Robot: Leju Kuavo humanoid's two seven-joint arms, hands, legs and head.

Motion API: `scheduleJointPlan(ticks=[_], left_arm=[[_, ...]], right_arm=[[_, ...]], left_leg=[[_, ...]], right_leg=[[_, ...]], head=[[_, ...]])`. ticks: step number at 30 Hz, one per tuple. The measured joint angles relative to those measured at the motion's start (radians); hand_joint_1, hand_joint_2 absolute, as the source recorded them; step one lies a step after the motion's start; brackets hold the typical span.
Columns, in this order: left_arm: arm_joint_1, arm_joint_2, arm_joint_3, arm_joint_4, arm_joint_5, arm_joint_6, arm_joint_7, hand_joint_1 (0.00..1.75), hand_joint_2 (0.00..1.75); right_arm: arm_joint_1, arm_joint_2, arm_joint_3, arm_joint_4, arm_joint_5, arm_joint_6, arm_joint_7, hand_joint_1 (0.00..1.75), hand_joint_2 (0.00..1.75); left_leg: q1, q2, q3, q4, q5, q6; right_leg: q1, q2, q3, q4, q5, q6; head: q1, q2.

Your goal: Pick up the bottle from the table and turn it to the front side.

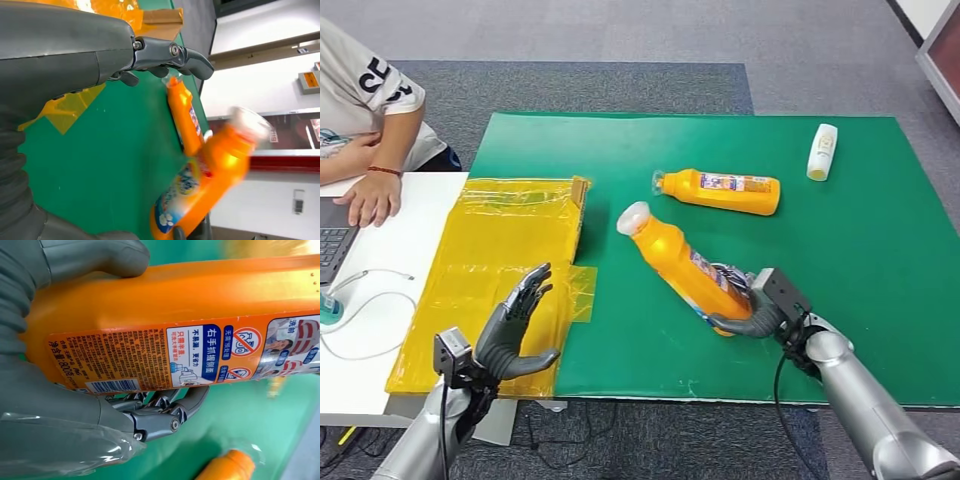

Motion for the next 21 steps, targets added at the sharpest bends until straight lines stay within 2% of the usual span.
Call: scheduleJointPlan(ticks=[3, 8, 16, 18, 21], left_arm=[[0.02, 0.004, 0.009, -0.003, 0.025, -0.028, 0.0, 0.0, 1.75], [0.044, 0.008, 0.028, 0.001, 0.047, -0.067, 0.0, 0.0, 1.75], [0.043, 0.011, 0.047, 0.027, 0.059, -0.104, 0.0, 0.0, 1.75], [0.038, 0.011, 0.048, 0.037, 0.076, -0.142, 0.0, 0.0, 1.75], [0.028, 0.012, 0.048, 0.052, 0.132, -0.273, 0.0, 0.0, 1.75]], right_arm=[[0.07, 0.005, -0.072, -0.069, -0.051, 0.043, -0.014, 1.75, 1.75], [0.156, 0.022, -0.141, -0.161, -0.068, 0.076, -0.006, 1.75, 1.75], [0.192, 0.052, -0.17, -0.253, -0.057, 0.092, -0.001, 1.75, 1.75], [0.197, 0.063, -0.17, -0.271, -0.047, 0.094, 0.001, 1.75, 1.75], [0.201, 0.081, -0.166, -0.295, -0.018, 0.091, 0.009, 1.75, 1.75]], left_leg=[[0.0, 0.0, 0.0, 0.0, -0.001, 0.0], [0.0, 0.0, 0.001, 0.0, -0.002, -0.001], [0.0, 0.0, 0.002, 0.0, -0.001, -0.001], [0.0, 0.0, 0.001, 0.0, -0.001, -0.001], [0.0, 0.0, 0.001, 0.0, -0.001, -0.001]], right_leg=[[0.0, 0.0, 0.0, 0.0, -0.001, 0.0], [0.0, 0.0, 0.002, 0.0, -0.003, 0.0], [0.0, 0.0, 0.001, 0.0, -0.002, -0.001], [0.0, 0.0, 0.001, 0.0, -0.002, -0.001], [0.0, 0.0, 0.001, 0.0, -0.002, -0.001]], head=[[0.0, 0.0], [0.0, 0.0], [0.0, 0.0], [0.0, 0.0], [0.0, 0.0]])
